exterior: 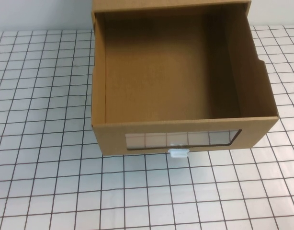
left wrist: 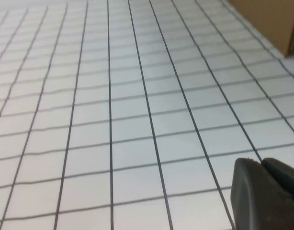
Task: Open the shoe box
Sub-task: 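Pull the top drawer of the cardboard box fully open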
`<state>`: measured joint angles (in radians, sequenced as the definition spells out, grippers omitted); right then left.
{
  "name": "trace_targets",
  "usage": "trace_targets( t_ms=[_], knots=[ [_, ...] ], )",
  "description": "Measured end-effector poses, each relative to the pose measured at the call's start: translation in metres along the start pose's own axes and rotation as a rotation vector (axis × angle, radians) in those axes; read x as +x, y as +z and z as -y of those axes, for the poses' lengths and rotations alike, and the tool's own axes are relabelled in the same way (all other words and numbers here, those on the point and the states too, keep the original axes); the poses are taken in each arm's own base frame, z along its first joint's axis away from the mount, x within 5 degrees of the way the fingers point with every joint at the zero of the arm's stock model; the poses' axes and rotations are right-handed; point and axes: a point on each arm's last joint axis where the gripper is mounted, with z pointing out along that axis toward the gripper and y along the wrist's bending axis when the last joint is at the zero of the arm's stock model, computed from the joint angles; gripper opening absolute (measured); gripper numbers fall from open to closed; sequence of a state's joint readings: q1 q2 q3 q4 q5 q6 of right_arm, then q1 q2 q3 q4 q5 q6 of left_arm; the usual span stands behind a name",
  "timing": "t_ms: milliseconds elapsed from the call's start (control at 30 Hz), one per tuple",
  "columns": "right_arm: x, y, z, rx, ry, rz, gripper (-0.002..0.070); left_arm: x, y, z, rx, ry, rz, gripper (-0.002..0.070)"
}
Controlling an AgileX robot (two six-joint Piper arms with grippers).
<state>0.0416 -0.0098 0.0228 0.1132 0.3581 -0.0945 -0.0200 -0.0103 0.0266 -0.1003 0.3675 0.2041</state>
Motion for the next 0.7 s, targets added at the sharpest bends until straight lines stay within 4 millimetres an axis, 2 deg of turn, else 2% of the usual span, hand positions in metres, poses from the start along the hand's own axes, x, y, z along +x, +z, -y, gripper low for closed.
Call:
trace_targets(
  t_ms=[700],
  knots=[
    [0.0000, 0.0000, -0.0001, -0.001, 0.002, 0.000, -0.0013, 0.0019, -0.0001, 0.0003, 0.003, 0.004, -0.021, -0.0005]
  ],
)
